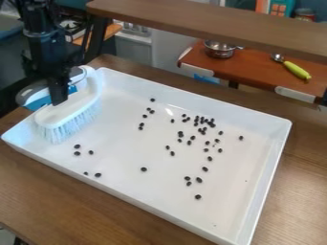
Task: Sweep into pile
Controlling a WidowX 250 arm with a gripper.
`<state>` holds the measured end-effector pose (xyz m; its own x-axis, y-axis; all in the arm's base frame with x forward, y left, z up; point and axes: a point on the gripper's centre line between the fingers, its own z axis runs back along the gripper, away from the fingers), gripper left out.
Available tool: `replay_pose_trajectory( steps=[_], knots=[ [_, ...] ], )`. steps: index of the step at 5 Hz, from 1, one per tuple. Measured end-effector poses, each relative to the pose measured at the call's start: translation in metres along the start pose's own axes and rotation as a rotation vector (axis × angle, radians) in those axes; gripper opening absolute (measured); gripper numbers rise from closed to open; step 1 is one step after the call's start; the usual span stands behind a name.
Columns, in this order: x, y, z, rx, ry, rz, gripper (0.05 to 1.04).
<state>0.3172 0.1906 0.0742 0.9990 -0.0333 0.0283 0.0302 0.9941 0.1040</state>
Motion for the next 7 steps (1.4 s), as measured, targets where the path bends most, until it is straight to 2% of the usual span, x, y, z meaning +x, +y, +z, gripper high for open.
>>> replay_pose_trajectory(
  steps=[1, 2, 3, 4, 5, 6, 7],
  knots=[
    [-0.001, -0.007, -0.005, 0.011, 0.016, -0.004, 0.486],
    [-0.003, -0.018, -0.004, 0.018, 0.021, -0.005, 0.486],
    [-0.005, -0.040, -0.002, -0.001, 0.039, -0.013, 0.485],
    [-0.004, -0.065, 0.000, -0.034, 0.074, -0.023, 0.485],
    [-0.003, -0.098, 0.004, -0.095, 0.117, -0.029, 0.485],
    [-0.004, -0.134, 0.008, -0.132, 0.130, -0.044, 0.485],
    [-0.004, -0.166, 0.010, -0.138, 0.131, -0.047, 0.485]
  ],
)
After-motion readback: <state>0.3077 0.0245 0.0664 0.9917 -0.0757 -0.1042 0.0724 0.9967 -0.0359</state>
